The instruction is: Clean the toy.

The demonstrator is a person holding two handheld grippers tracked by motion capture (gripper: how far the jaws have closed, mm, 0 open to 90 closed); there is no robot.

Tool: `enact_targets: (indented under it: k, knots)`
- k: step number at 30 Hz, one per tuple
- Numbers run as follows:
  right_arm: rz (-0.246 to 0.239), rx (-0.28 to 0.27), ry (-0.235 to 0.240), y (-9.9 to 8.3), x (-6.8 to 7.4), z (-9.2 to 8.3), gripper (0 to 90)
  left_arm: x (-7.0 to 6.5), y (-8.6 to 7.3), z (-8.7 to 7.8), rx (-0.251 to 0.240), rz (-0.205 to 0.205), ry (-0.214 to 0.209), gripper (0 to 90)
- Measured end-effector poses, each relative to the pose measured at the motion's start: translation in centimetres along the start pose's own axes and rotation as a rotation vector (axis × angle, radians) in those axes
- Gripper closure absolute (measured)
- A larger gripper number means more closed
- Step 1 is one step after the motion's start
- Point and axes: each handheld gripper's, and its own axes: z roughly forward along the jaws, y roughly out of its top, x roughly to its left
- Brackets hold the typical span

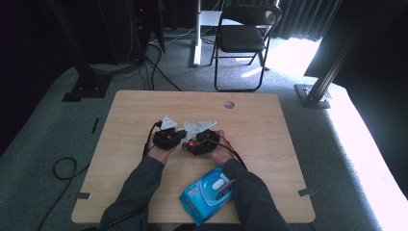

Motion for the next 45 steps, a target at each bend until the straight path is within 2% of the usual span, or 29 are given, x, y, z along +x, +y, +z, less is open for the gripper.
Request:
enact_targets:
  k: [13,20,22,25,27,32,34,45]
  knots:
    - [-0.007,-0.002,-0.008,0.0,0.1,0.0,34.2,-0.5,-0.2,0.3,0.013,0.028,0.011,84.2]
    - [-0.003,-0.004,-0.012,0.0,0.0,-0.1,34.2,-1.0,-0.1,0.4,0.016,0.043,0.000,71.9]
    - [-0.002,-0.002,-0.013,0.0,0.1,0.0,34.2,-1.2,-0.1,0.6,0.019,0.052,0.009,69.4]
    - [-0.007,-0.001,-0.017,0.0,0.2,0.0,34.2,-1.4,-0.1,0.7,0.025,0.077,0.037,70.6]
    - [-0.015,-0.001,-0.017,0.0,0.2,0.0,34.2,-1.5,-0.2,0.7,0.024,0.087,0.059,75.1]
    - [-0.020,-0.008,-0.013,0.0,0.3,-0.1,34.2,-1.3,-0.2,0.6,0.013,0.072,0.082,84.2]
    - [-0.023,-0.012,-0.010,0.0,0.3,-0.2,34.2,-1.1,0.0,0.6,0.009,0.061,0.097,85.0]
    - [-0.059,-0.028,0.018,0.0,0.5,-0.2,34.3,-0.6,0.7,1.1,0.000,0.031,0.126,86.0]
